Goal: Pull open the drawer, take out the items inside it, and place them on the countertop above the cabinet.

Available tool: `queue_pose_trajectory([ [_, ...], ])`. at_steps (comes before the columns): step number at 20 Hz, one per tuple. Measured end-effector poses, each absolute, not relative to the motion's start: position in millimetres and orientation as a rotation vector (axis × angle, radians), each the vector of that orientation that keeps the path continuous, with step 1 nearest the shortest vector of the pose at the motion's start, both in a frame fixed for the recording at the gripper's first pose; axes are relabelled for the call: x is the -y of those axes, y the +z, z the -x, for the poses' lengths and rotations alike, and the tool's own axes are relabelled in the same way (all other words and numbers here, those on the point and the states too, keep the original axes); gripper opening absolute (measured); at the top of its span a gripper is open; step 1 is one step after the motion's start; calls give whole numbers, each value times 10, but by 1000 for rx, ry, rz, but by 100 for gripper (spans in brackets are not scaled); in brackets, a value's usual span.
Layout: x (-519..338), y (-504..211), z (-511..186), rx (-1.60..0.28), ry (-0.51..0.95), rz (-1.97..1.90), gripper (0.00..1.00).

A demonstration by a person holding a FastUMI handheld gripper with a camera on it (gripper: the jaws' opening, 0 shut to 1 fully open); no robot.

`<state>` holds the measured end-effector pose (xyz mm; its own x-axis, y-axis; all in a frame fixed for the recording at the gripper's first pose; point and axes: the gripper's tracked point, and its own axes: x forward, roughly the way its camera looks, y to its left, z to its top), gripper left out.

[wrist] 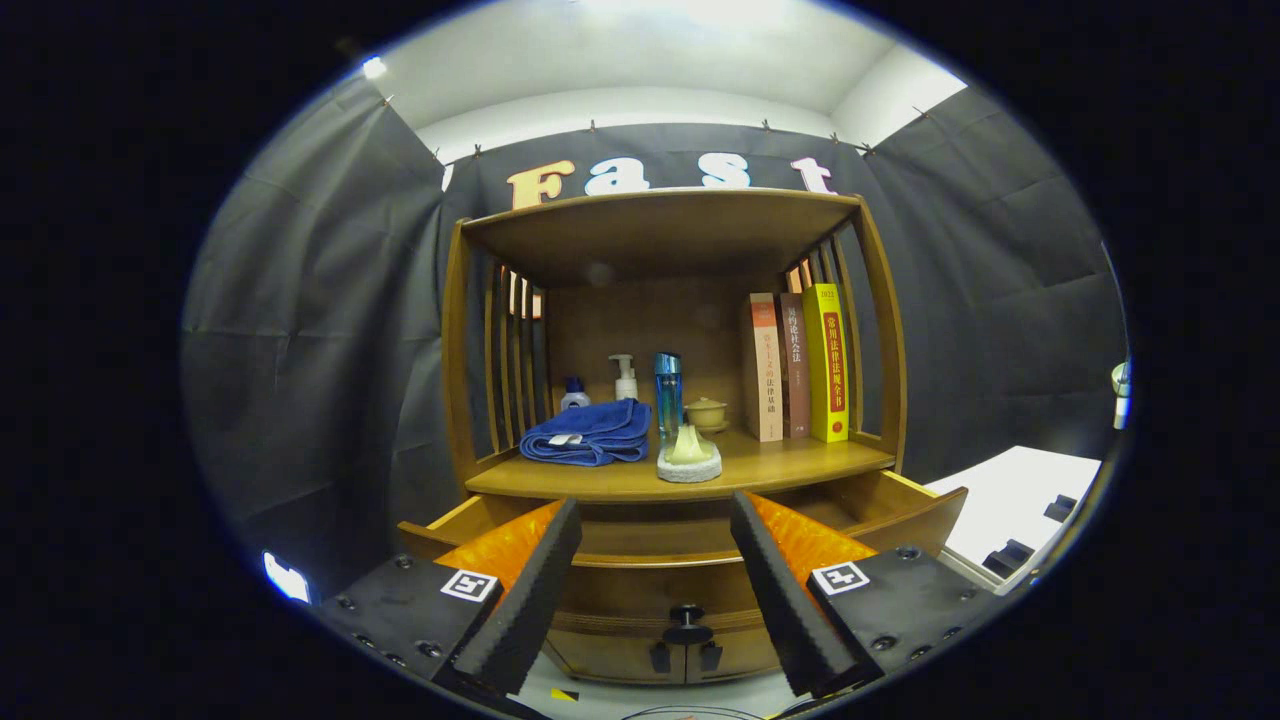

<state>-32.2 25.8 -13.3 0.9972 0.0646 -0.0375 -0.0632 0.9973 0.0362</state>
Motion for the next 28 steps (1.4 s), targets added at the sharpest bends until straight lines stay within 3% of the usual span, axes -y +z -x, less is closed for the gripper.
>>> queue_pose_trajectory([
  [17, -283, -1311, 244, -180, 78, -2, 98],
  [28, -161, -1466, 67, -187, 16, 46, 97],
])
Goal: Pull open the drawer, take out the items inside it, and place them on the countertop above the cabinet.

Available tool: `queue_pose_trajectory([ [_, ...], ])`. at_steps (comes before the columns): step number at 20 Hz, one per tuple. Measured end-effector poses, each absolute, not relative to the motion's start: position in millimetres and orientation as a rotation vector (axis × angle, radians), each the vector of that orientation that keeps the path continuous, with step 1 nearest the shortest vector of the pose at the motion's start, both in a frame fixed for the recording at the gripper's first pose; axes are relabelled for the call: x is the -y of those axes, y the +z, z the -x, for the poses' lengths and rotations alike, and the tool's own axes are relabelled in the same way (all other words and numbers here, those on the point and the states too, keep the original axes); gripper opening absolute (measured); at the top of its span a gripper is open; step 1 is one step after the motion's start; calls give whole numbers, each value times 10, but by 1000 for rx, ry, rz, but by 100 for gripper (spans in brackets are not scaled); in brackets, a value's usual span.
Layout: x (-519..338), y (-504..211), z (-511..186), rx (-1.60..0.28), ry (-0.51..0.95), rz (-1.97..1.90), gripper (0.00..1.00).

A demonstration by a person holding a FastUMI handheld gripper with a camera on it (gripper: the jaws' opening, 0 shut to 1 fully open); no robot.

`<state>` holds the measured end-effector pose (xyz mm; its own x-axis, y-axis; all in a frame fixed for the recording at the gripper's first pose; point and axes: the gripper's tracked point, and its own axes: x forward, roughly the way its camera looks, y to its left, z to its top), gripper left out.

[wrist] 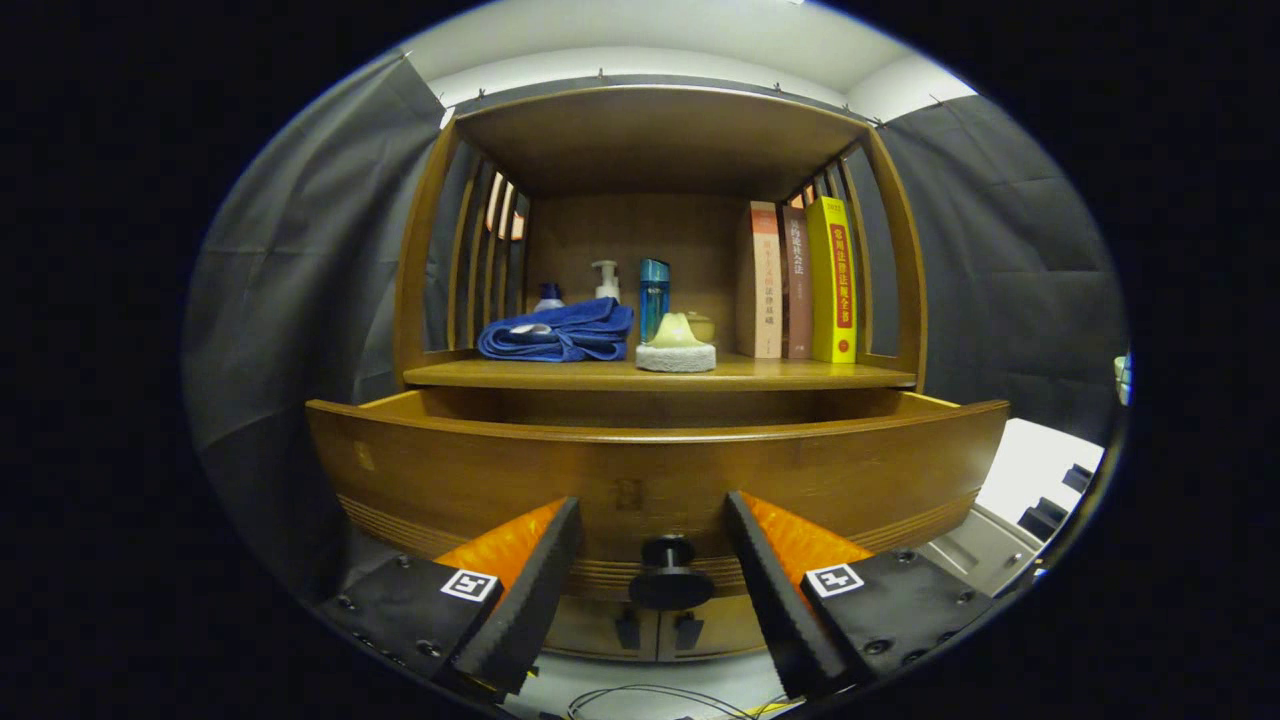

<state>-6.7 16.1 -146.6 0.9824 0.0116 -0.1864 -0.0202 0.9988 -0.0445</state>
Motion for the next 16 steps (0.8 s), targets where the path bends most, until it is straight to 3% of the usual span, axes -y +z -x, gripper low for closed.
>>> queue_pose_trajectory([
  [16, -173, -1650, -545, -236, 9, 49, 97],
])
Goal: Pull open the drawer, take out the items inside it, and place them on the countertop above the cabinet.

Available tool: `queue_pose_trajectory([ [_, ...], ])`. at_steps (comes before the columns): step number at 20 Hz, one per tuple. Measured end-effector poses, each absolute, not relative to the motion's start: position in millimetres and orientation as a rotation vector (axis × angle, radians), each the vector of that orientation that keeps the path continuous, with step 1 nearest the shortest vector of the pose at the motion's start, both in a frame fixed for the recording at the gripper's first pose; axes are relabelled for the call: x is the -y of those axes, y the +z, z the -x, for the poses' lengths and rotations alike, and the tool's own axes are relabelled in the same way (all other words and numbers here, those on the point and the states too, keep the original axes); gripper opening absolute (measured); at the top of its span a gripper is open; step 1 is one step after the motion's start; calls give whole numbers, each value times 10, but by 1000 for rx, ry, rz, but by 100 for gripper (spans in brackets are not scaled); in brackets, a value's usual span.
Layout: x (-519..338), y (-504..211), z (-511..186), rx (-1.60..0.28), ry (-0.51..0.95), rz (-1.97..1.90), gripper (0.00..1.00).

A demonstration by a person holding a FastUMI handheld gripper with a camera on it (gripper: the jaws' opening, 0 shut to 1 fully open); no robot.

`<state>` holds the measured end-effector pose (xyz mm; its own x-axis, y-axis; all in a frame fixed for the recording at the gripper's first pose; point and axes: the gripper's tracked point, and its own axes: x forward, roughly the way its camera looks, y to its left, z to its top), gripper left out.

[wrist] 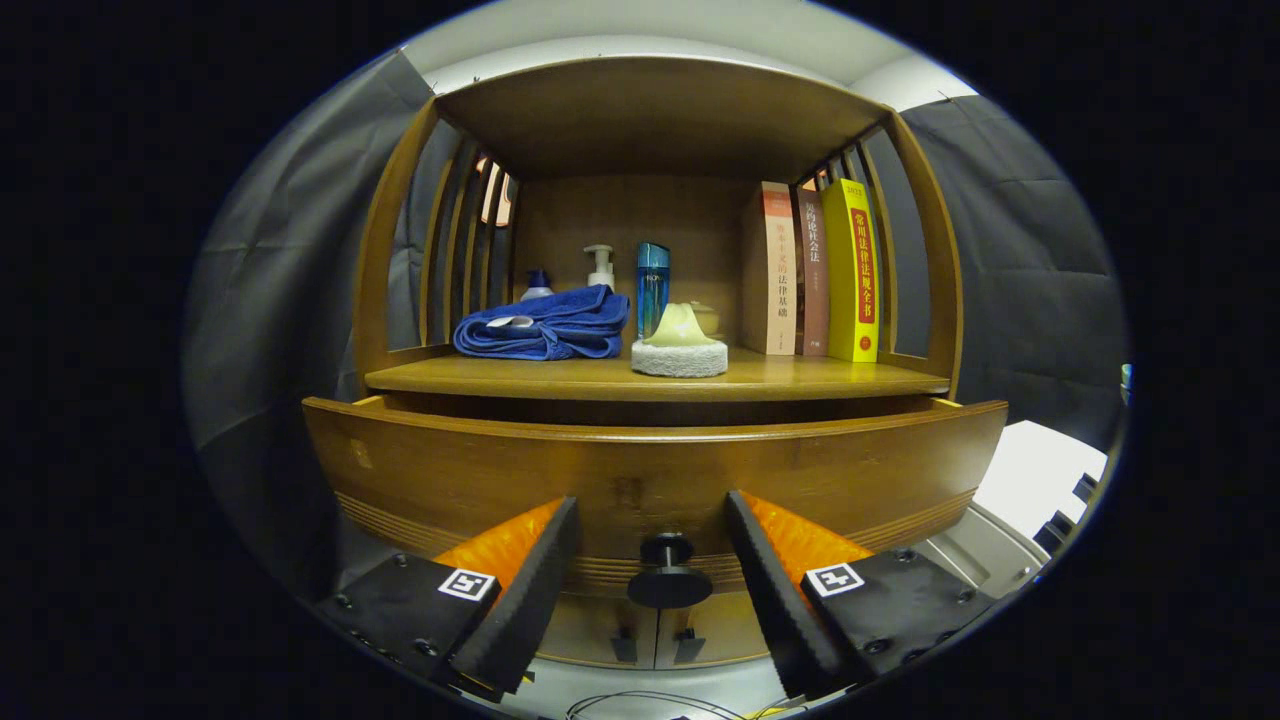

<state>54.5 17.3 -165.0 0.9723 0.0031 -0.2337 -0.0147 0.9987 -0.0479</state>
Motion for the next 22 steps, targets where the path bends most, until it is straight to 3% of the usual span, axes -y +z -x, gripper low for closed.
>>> queue_pose_trajectory([
  [13, -170, -1797, -1057, -263, 5, 59, 97],
  [22, -253, -1676, -993, -256, 9, 29, 98],
])
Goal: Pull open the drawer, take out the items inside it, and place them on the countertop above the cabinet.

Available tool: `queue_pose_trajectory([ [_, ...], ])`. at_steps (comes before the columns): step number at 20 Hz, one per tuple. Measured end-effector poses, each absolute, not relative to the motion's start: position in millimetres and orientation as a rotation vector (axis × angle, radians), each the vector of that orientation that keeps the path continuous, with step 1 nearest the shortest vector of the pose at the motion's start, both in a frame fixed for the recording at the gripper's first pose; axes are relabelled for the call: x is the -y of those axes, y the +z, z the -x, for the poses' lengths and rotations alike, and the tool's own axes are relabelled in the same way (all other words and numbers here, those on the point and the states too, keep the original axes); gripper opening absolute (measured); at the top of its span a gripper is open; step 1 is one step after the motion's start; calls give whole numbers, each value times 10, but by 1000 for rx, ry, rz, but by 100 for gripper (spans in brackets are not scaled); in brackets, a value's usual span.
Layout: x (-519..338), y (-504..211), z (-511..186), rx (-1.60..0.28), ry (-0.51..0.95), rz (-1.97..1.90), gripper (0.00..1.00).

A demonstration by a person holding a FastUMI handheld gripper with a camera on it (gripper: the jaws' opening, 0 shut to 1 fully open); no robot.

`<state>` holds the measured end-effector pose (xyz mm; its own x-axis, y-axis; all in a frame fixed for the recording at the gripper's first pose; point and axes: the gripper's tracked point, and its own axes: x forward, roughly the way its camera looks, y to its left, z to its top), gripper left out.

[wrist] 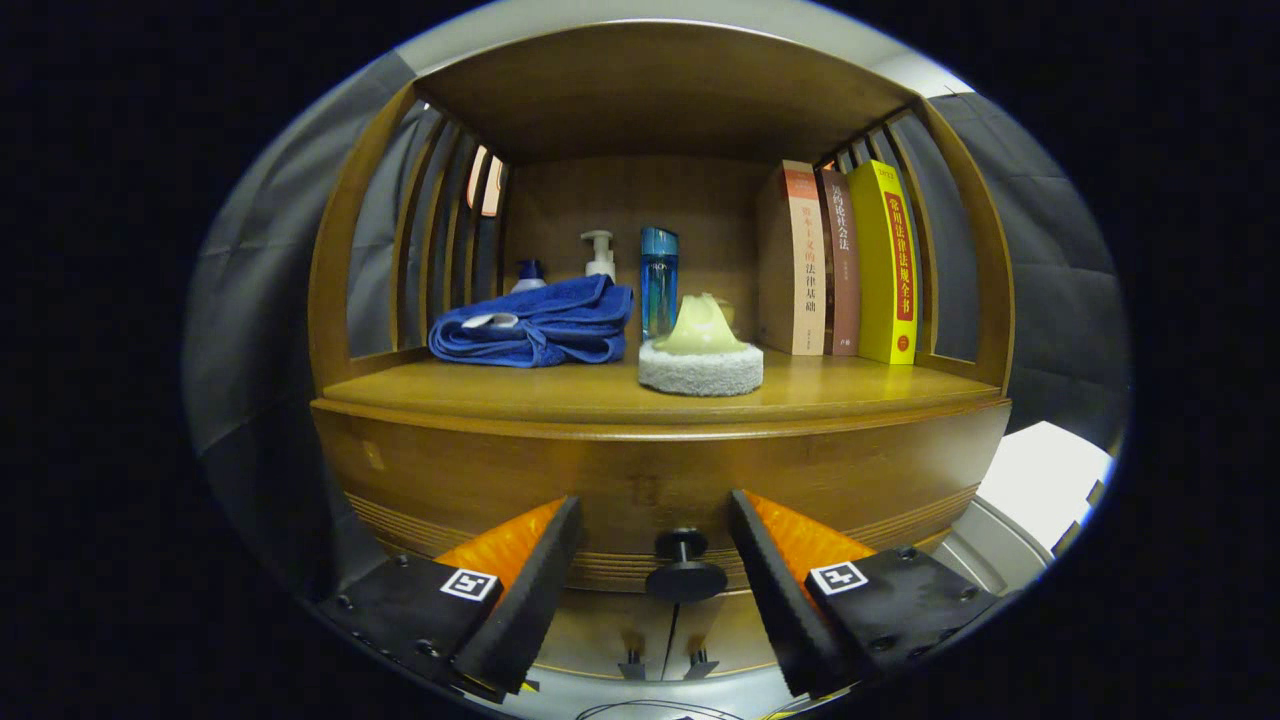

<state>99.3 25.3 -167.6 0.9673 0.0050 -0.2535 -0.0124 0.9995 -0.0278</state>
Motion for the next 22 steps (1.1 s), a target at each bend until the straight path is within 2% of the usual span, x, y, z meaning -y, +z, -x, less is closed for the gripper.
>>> queue_pose_trajectory([
  [8, -328, -1007, -537, -203, 31, 35, 96],
  [16, -425, -35, -43, -116, 1, 6, 96],
  [22, -475, 479, 288, -54, 60, 40, 96],
])
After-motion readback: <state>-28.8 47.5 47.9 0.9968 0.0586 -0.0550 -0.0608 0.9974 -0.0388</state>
